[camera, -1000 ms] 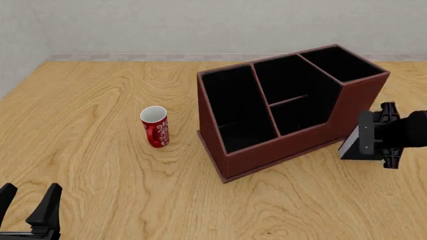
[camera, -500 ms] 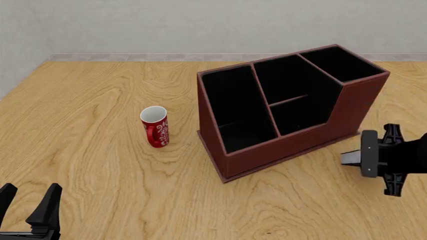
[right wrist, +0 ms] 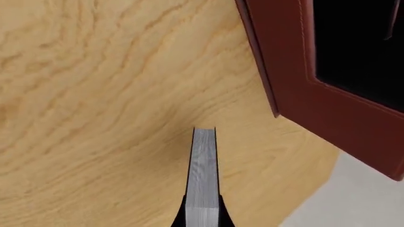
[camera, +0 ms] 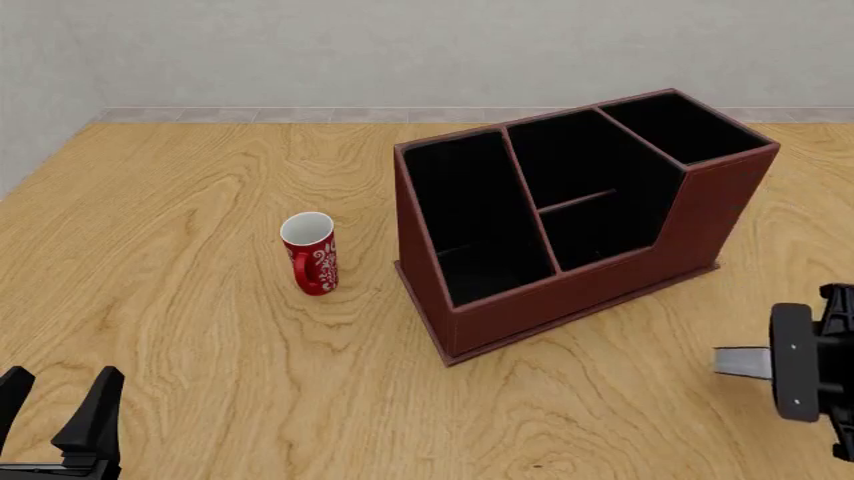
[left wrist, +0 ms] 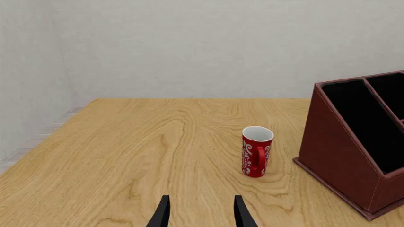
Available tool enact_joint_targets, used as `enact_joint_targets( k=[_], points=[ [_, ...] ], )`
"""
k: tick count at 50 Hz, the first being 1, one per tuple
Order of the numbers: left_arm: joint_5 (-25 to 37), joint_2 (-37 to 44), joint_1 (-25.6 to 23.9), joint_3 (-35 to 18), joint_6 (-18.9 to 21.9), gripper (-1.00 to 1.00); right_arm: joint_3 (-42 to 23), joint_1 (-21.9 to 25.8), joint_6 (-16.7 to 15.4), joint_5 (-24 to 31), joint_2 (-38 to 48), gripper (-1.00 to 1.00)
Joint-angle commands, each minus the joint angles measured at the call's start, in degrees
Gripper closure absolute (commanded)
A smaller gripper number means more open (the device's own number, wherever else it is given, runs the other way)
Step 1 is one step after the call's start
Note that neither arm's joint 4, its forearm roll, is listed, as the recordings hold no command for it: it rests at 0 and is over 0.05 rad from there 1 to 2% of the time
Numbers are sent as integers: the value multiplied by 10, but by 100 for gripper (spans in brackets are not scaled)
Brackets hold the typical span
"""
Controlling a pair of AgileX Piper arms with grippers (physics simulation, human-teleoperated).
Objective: Pick up the book and place it in the left compartment of the caddy.
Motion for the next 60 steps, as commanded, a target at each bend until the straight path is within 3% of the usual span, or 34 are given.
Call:
enact_joint_targets(
  k=[1,10,12,14,17,20,21,28,34,39,40,41,42,43,46,48,49,52,54,55,57,58,60],
  points=[
    [0,0,0,0,0,-100,-14,-12,-8,85,-101,100],
    [0,0,0,0,0,-100,-56,-7,-1,144,-136,100],
    [0,0,0,0,0,-100,-91,13,29,174,-136,100],
    [0,0,0,0,0,-100,-102,10,27,192,-142,100],
    [0,0,0,0,0,-100,-146,38,71,232,-138,100],
    [0,0,0,0,0,-100,-157,37,73,242,-143,100],
    [0,0,0,0,0,-100,-186,58,104,270,-140,100],
    [0,0,0,0,0,-100,-211,79,140,278,-136,100],
    [0,0,0,0,0,-100,-232,134,216,278,-124,100],
    [0,0,0,0,0,-100,-239,164,246,278,-123,100],
    [0,0,0,0,0,-100,-239,164,246,278,-123,100],
    [0,0,0,0,0,-100,-230,118,216,278,-129,100],
    [0,0,0,0,0,-100,-230,118,216,278,-129,100],
    [0,0,0,0,0,-100,-236,163,256,278,-124,100],
    [0,0,0,0,0,-100,-234,169,262,278,-126,100],
    [0,0,0,0,0,-100,-239,202,300,278,-120,100],
    [0,0,0,0,0,-100,-245,200,299,278,-120,100],
    [0,0,0,0,0,-100,-275,234,364,278,-99,100],
    [0,0,0,0,0,-100,-287,253,377,278,-98,100],
    [0,0,0,0,0,-100,-302,265,411,278,-87,100],
    [0,0,0,0,0,-100,-300,272,413,278,-89,100],
    [0,0,0,0,0,-100,-311,318,449,278,-87,100],
    [0,0,0,0,0,-100,-320,324,464,278,-82,100]
  ],
)
